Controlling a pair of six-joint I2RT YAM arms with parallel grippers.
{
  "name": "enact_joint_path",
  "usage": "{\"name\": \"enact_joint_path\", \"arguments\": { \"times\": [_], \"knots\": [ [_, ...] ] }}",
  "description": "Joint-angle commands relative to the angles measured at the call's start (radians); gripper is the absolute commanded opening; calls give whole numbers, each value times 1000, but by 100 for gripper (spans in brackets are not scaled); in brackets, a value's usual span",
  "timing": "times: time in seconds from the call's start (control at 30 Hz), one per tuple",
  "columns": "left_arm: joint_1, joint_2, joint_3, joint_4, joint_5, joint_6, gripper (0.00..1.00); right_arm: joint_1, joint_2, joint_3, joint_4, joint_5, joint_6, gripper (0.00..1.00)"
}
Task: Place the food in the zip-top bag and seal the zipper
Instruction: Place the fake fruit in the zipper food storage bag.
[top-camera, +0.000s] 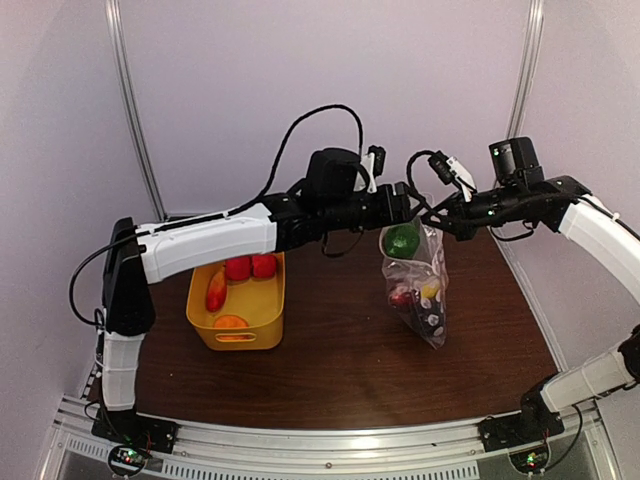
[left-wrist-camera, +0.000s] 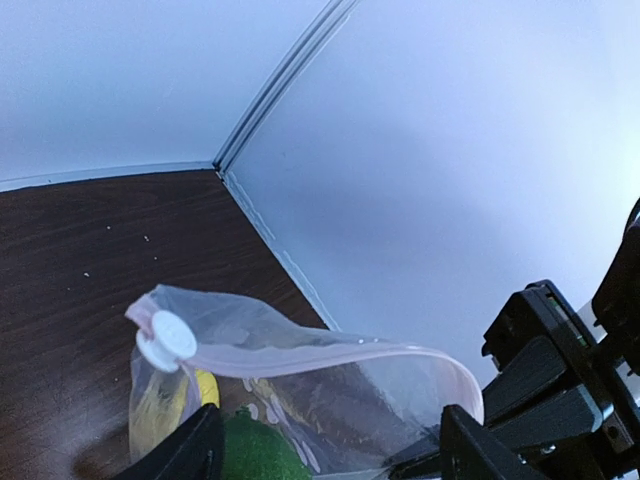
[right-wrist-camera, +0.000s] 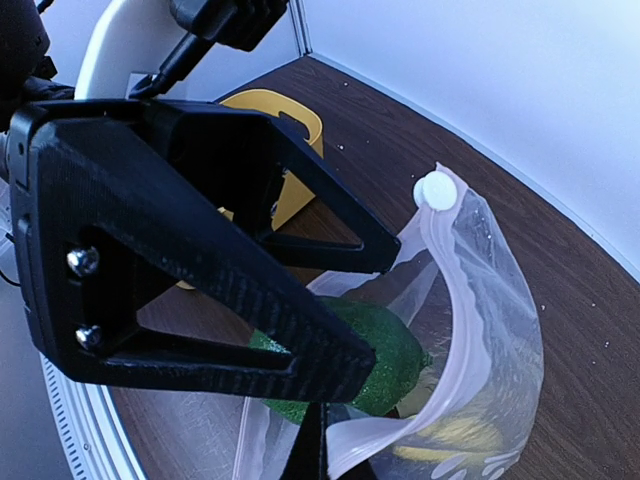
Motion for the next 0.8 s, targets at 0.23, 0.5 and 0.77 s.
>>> {"name": "enact_joint_path", "arguments": {
  "times": [0.23, 0.5, 0.77],
  "knots": [
    [1, -5, 22, 54, 85, 35, 74, -1, -10, 29, 0, 2, 7, 0],
    [-17, -272, -243, 61, -94, 168, 65, -3, -42, -5, 22, 19, 3, 0],
    [21, -239, -310, -50, -79, 138, 55, -3, -33, -21, 30, -7, 7, 0]
  ]
}}
